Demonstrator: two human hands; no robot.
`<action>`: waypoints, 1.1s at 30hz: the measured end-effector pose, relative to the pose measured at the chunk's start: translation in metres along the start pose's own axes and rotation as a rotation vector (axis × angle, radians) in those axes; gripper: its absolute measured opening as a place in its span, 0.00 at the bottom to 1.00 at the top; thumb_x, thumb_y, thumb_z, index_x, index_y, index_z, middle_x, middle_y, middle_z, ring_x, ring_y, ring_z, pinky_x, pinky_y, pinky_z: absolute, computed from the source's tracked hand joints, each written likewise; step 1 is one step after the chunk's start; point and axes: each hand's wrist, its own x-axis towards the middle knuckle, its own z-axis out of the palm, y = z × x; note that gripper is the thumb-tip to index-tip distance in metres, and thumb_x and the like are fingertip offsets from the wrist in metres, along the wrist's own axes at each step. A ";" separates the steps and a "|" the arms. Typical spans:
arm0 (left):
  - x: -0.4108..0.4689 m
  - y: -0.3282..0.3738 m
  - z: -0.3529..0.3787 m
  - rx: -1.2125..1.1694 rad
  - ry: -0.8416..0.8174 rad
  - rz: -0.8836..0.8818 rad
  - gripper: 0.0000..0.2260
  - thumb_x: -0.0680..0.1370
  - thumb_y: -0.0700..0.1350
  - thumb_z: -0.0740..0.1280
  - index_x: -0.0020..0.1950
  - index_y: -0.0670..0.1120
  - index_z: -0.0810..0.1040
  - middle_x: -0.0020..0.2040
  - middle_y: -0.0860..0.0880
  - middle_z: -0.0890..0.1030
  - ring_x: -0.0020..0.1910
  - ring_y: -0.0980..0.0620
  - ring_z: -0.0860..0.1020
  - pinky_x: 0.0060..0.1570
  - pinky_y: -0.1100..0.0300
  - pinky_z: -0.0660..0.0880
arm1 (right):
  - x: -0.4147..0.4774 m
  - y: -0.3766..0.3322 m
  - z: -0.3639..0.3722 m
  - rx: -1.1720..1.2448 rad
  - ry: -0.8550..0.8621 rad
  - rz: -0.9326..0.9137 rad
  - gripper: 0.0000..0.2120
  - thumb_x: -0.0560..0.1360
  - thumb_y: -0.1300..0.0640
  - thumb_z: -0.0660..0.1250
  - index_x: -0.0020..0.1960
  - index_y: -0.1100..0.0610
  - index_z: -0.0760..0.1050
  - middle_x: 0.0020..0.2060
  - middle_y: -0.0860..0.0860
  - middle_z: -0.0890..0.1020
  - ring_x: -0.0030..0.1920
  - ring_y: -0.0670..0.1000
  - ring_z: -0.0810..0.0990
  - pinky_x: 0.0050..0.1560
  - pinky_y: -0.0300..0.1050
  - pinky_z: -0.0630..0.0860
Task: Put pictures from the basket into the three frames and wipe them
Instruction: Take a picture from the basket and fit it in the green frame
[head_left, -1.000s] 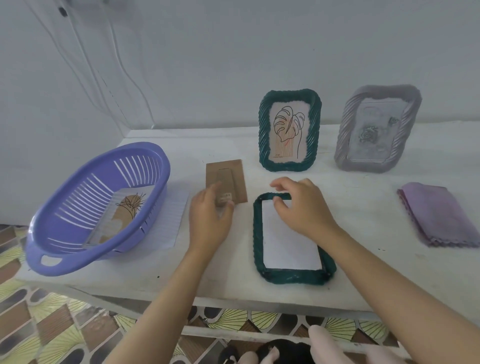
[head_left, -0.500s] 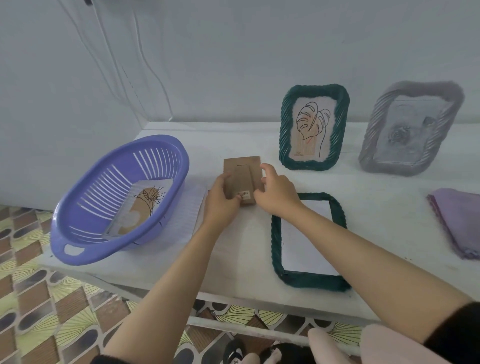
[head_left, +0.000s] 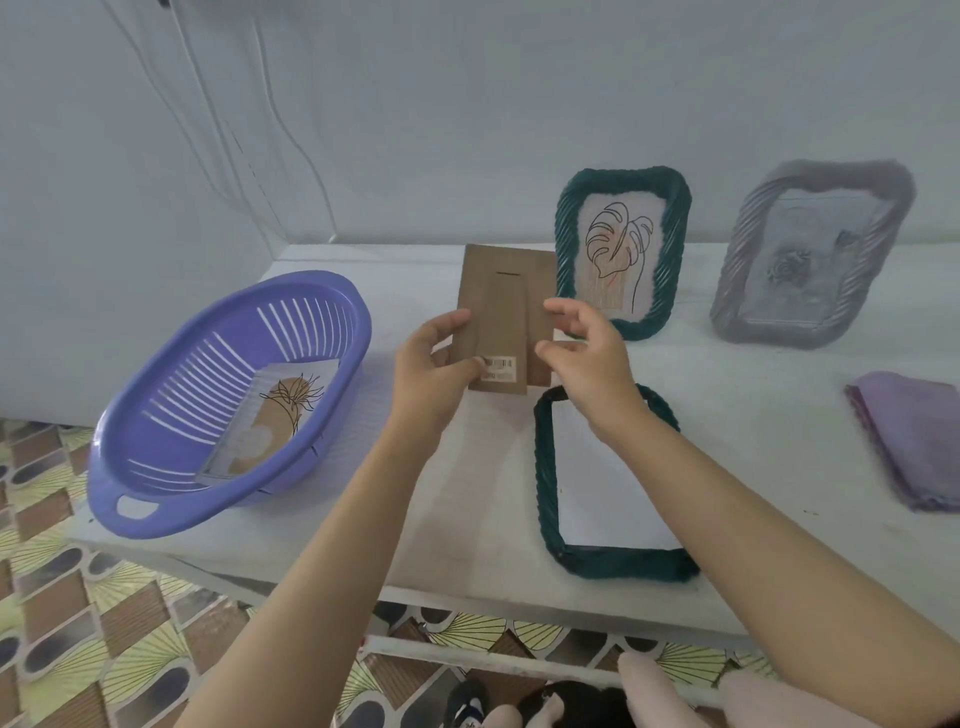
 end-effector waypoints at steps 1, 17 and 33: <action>-0.003 0.000 0.002 0.064 -0.019 0.025 0.22 0.70 0.28 0.67 0.60 0.46 0.74 0.53 0.52 0.78 0.45 0.60 0.79 0.42 0.67 0.77 | -0.004 0.001 -0.007 -0.016 0.022 -0.027 0.18 0.73 0.64 0.66 0.59 0.47 0.72 0.54 0.45 0.74 0.44 0.44 0.77 0.41 0.36 0.77; -0.096 -0.025 0.038 0.852 -0.284 0.179 0.23 0.74 0.54 0.67 0.68 0.56 0.68 0.51 0.55 0.74 0.49 0.59 0.68 0.49 0.68 0.66 | -0.088 0.040 -0.091 -0.457 0.022 -0.022 0.16 0.71 0.63 0.69 0.56 0.49 0.78 0.46 0.38 0.75 0.37 0.42 0.79 0.37 0.24 0.71; -0.084 -0.035 0.036 0.883 -0.341 0.286 0.21 0.74 0.53 0.66 0.67 0.54 0.71 0.64 0.55 0.74 0.65 0.52 0.65 0.59 0.63 0.61 | -0.089 0.048 -0.102 -0.531 -0.076 0.024 0.17 0.71 0.62 0.70 0.59 0.52 0.77 0.40 0.41 0.77 0.42 0.38 0.76 0.41 0.27 0.68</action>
